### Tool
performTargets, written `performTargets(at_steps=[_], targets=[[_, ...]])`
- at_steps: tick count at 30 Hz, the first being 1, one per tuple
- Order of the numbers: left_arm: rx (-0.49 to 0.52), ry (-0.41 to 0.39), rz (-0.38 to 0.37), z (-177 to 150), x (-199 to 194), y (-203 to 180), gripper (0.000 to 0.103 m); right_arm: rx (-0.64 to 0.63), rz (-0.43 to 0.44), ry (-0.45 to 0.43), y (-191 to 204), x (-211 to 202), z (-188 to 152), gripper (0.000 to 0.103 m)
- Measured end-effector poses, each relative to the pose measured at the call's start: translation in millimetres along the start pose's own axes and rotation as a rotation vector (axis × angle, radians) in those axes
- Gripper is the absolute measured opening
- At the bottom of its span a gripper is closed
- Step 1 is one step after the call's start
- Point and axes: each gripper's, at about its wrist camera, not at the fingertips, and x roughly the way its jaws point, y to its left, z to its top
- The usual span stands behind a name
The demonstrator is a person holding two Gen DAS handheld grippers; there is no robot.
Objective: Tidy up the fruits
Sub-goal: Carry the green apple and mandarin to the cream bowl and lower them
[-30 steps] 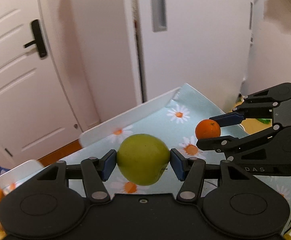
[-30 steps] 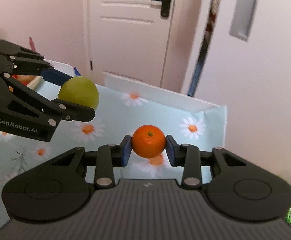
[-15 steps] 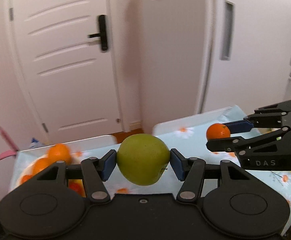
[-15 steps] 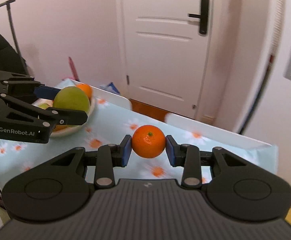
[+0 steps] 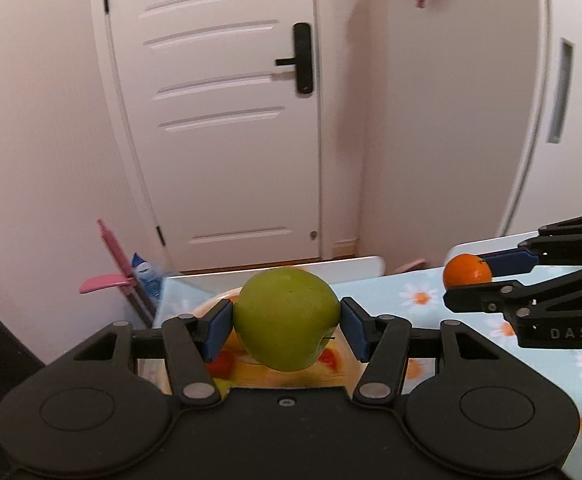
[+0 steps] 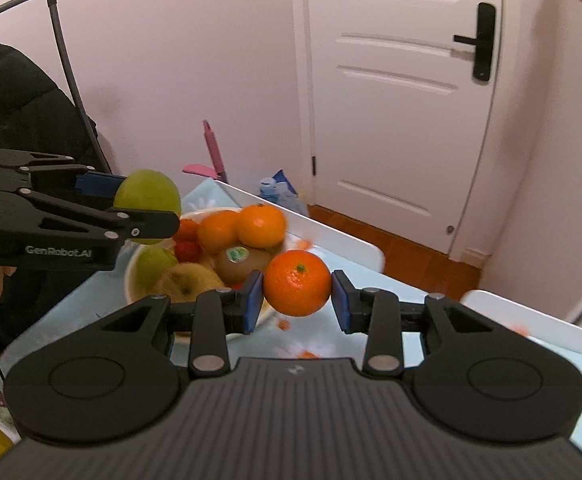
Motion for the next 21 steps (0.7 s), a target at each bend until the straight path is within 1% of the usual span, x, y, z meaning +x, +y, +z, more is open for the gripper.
performTargets(at_steps=[4,8,11,16,20,21], targets=[[0.007,0.020,0.001,0,19,22,0.062,0.010,0.004,0.018,16,30,8,0.051],[0.021,0.048,-0.020,-6,39,37,0.062,0.030,-0.005,0.031,23,52,10,0.051],[0.025,0.080,-0.038,-12,54,42,0.062,0.052,-0.022,0.042,25,66,11,0.051],[0.040,0.111,-0.064,-19,70,44,0.062,0.083,-0.044,0.058,25,82,10,0.051],[0.047,0.118,-0.049,-20,75,43,0.063,0.095,-0.062,0.067,25,88,10,0.051],[0.049,0.104,-0.043,-20,73,42,0.069,0.096,-0.067,0.070,24,88,10,0.051]])
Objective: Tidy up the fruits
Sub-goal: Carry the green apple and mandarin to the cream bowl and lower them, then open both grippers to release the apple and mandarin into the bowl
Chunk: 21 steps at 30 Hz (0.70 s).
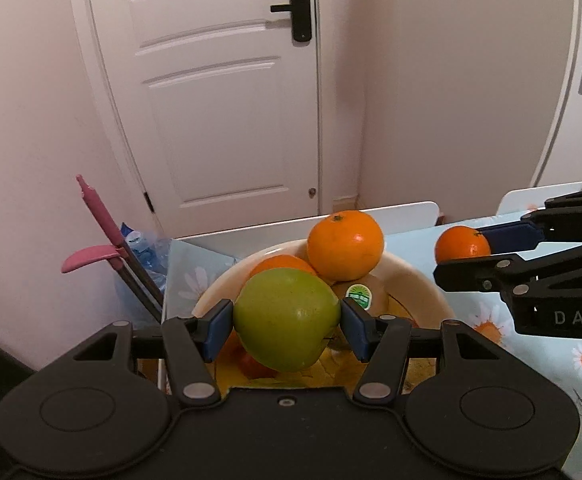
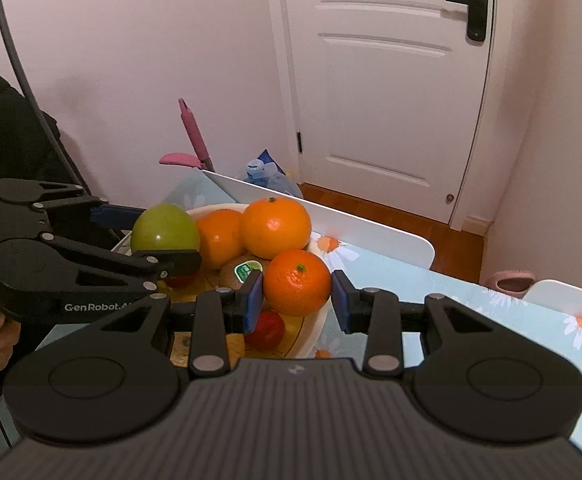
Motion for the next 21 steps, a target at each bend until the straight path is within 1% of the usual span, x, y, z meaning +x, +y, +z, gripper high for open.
performTargets(at_steps=[1,2,3,5,12,21], targets=[[0.003,-0.019,0.005,0,-4,0,0.076,0.001,-0.005,0.001,-1,0,1,0.051],[0.002,-0.036,0.005,2,-7,2,0.090,0.004,-0.008,0.003,-1,-1,1,0.051],[-0.001,-0.050,0.003,3,-11,3,0.094,0.008,-0.008,0.005,-2,-1,3,0.051],[-0.007,-0.066,-0.004,6,-19,6,0.094,0.017,-0.009,0.006,-3,-3,6,0.051],[-0.044,-0.077,0.012,7,-41,13,0.094,0.012,-0.001,0.020,1,-4,13,0.051],[-0.104,-0.072,0.050,-11,-65,18,0.096,-0.007,0.005,0.072,7,15,11,0.051]])
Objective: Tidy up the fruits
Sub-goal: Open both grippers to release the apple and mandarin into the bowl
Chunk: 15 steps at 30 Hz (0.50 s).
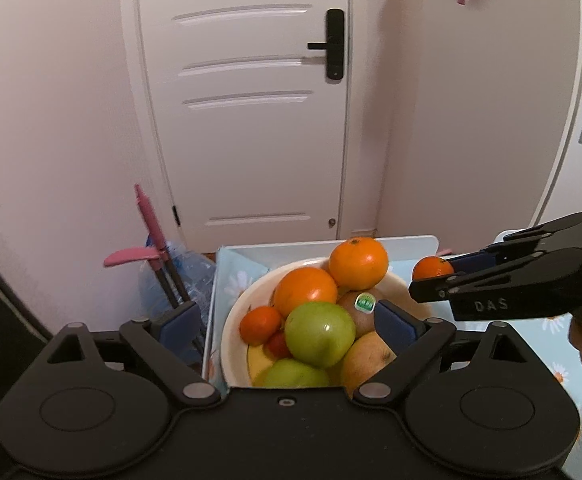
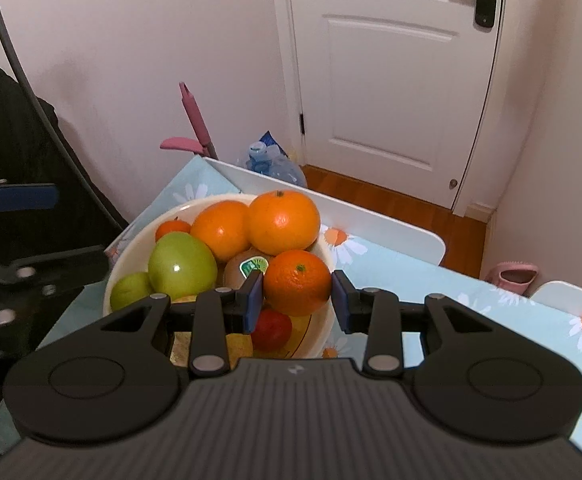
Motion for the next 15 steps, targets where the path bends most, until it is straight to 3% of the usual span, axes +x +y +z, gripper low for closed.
performTargets(at_steps=[11,15], targets=[[-0.002,0.026,0.009,-28,-4,5,0.096,0.057,-0.014,0.013,1,23,-13,0.054],[0.013,0.018,0.008,-34,-9,3,0.096,0.065,-0.035,-0.039,4,11,-13,0.103]])
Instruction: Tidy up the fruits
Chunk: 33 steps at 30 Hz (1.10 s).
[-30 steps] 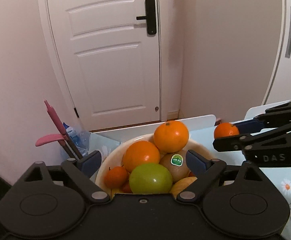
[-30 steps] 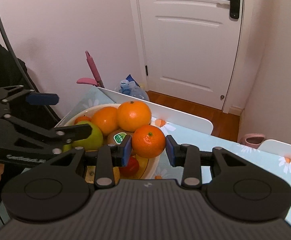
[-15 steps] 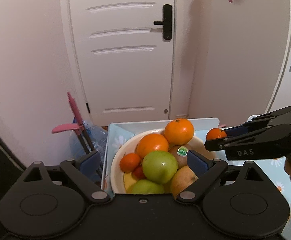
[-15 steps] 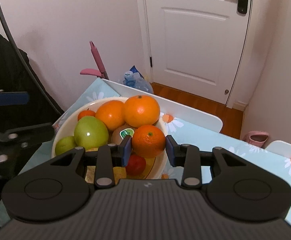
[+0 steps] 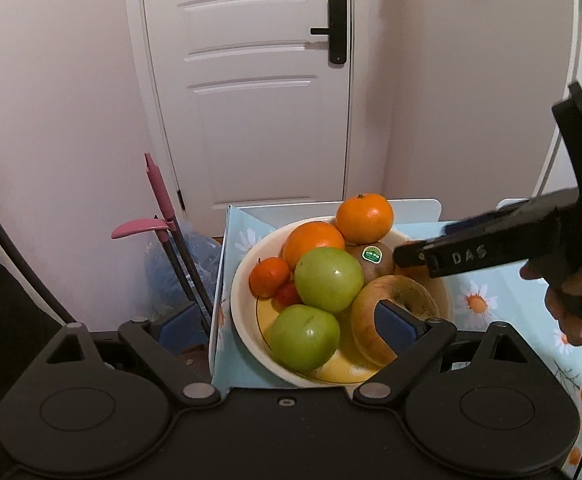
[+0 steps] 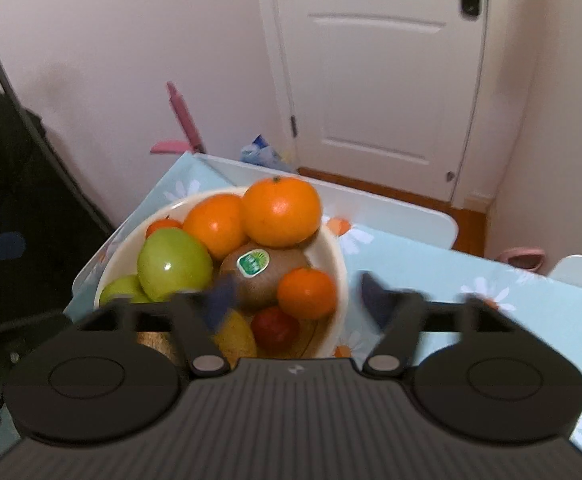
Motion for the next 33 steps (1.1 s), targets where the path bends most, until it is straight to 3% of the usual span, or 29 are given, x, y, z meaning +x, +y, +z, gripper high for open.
performTargets(at_steps=[3,10,21,33], targets=[[0.015,-0.023,-0.004,-1,-9,-5,0.097,0.010,-0.016,-0.050,1,-20,-1,0.103],[0.012,-0.072,0.003,7,-39,-21,0.097,0.010,-0.034,-0.076,-1,-73,-7,0.103],[-0.032,-0.162,0.040,14,-109,-62,0.097,0.040,-0.111,-0.163,-21,-196,-25,0.103],[-0.091,-0.252,0.073,-2,-178,-112,0.103,0.134,-0.240,-0.212,-44,-298,-84,0.103]])
